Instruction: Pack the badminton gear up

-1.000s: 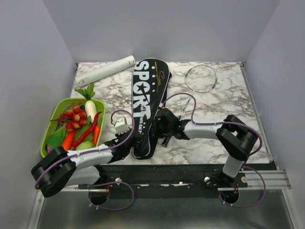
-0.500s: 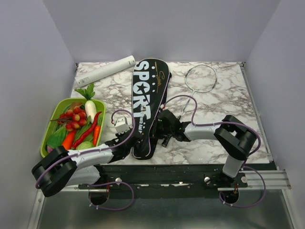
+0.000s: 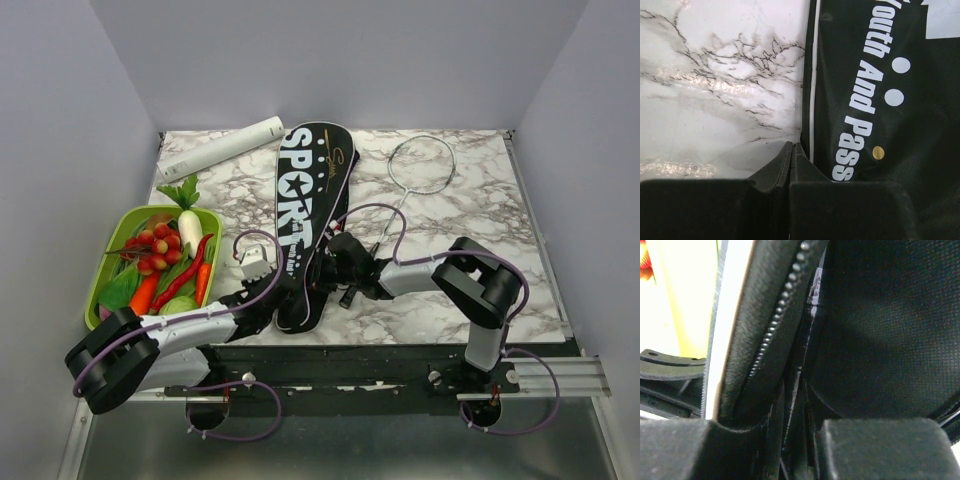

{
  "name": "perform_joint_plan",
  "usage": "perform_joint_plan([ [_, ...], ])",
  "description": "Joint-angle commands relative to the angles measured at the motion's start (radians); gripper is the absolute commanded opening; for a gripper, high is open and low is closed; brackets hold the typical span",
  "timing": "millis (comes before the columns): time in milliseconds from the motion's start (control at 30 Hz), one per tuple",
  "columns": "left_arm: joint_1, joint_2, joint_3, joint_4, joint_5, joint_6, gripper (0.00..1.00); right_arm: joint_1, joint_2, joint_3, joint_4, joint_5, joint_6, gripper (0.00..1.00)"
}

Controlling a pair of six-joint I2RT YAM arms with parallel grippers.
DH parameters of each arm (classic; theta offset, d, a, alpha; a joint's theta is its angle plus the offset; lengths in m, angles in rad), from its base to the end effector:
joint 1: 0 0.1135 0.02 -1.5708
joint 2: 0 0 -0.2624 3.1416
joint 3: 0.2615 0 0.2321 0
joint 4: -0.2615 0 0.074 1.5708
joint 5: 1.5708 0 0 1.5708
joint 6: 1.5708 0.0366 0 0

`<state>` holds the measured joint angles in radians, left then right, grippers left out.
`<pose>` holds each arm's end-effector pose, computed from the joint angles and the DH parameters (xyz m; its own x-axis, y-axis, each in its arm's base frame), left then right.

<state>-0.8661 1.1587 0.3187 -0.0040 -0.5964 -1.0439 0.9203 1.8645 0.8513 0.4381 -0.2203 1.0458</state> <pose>0.1313 -0.1227 0.1491 -0.5793 -0.4227 -0.6969 -0.2231 0.9046 -0.3633 0.2102 0.2894 0.1465 -0.9331 0.1682 -0.3177 -0.1598 0.5976 0.7857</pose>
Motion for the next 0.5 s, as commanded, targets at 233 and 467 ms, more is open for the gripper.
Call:
perform_joint_plan([
  [233,-0.008,-0.149,0.055,-0.272,-0.063,0.019,0.06,0.025,-0.224,0.034,-0.396,0.154,-0.127,0.46],
  [467,-0.008,-0.280,0.121,-0.356,-0.091,0.064,0.06,0.025,-0.387,0.066,-0.705,0.361,-0.173,0.54],
])
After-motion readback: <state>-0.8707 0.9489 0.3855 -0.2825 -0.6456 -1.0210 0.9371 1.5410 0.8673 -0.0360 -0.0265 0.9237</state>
